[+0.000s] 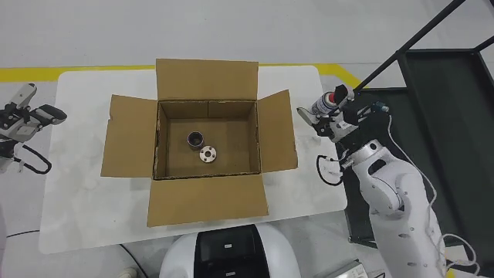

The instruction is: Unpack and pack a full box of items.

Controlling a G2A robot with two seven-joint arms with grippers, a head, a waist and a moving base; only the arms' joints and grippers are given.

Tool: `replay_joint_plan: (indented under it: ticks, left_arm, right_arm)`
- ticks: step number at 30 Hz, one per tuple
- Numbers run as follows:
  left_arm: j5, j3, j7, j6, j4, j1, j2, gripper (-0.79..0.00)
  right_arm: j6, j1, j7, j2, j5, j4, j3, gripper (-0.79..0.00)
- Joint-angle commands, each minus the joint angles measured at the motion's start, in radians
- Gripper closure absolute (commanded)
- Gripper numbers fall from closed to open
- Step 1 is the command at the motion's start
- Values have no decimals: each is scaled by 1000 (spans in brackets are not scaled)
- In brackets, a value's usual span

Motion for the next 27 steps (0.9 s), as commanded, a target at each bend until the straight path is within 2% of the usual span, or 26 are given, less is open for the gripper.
replay_joint_plan:
  ticks: [1, 4, 8, 11, 17, 27]
  left_arm:
    - [0, 0, 0, 0, 0, 0, 0, -785]
    - [0, 0, 0, 0, 0, 0, 0, -785]
    - [0, 0, 0, 0, 0, 0, 0, -785]
    - [0, 0, 0, 0, 0, 0, 0, -785]
    - [0, 0, 0, 0, 0, 0, 0, -785]
    - [0, 0, 0, 0, 0, 0, 0, -785]
  right_arm:
    - [-47, 21, 56, 3, 12, -27, -32, -785]
    - [-92, 72, 136, 6, 19, -27, -109, -785]
    - [-135, 167, 292, 6, 2, 38, -258, -785]
    - [-151, 227, 366, 3, -20, 80, -347, -785]
    - [-104, 334, 421, -9, -114, 167, -497, -785]
    - [-98, 340, 423, -10, -118, 171, -503, -785]
